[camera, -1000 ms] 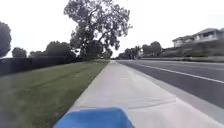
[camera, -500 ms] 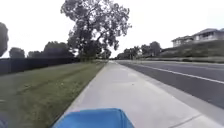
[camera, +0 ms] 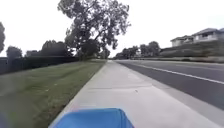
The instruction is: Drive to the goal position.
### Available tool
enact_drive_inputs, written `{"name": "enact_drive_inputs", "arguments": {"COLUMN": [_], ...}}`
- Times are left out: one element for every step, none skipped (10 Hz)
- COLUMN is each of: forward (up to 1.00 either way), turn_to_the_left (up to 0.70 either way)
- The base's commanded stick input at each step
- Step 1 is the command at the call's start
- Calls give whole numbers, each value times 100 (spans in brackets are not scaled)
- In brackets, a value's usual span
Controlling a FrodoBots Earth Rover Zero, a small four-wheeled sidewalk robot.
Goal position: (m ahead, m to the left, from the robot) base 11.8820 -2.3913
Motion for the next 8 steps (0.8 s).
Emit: {"name": "enact_drive_inputs", "arguments": {"forward": [100, 100, 100, 100, 100, 100, 100, 100], "turn_to_the_left": [0, 0, 0, 0, 0, 0, 0, 0]}}
